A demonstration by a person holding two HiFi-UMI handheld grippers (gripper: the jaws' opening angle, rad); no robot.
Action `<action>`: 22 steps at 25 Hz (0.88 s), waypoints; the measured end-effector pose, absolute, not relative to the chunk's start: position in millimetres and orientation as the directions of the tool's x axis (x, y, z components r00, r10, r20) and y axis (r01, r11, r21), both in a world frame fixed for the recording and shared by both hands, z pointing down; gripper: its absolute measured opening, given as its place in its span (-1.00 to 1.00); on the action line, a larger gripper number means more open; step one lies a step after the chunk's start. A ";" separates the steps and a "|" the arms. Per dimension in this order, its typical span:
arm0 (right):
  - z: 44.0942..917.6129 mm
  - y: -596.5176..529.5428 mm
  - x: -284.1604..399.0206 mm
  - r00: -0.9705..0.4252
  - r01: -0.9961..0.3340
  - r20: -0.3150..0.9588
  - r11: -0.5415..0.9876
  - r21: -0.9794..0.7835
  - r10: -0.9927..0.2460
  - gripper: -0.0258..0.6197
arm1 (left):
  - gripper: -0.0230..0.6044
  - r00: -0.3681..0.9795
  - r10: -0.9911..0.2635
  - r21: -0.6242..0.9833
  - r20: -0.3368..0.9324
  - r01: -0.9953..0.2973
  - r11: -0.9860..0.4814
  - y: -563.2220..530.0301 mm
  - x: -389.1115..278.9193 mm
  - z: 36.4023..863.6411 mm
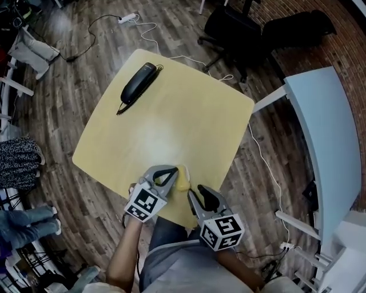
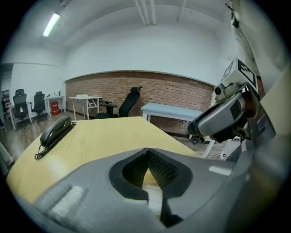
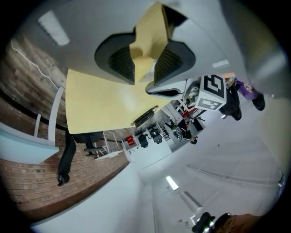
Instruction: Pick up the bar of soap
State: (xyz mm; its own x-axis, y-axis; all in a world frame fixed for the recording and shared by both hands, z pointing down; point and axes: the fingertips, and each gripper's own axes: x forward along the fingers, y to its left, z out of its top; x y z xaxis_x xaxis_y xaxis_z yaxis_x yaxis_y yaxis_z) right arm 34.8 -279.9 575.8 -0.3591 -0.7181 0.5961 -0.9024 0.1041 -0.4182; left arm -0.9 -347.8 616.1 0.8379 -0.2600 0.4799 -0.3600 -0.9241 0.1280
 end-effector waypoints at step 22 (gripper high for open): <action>638.9 -290.9 14.7 -0.338 -0.732 0.630 -0.226 -0.643 -0.699 -0.43 | -0.92 0.824 -0.251 0.050 0.509 -0.319 -0.946 -335.1 -8.5 656.4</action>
State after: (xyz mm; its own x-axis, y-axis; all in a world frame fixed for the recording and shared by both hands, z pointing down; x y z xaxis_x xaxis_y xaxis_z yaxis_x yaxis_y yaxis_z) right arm 14.7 -290.9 638.9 -0.3378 -0.6990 0.6303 -0.7321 -0.2258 -0.6427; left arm -8.5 -335.1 656.4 0.8237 -0.2507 0.5085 -0.3192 -0.9464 0.0504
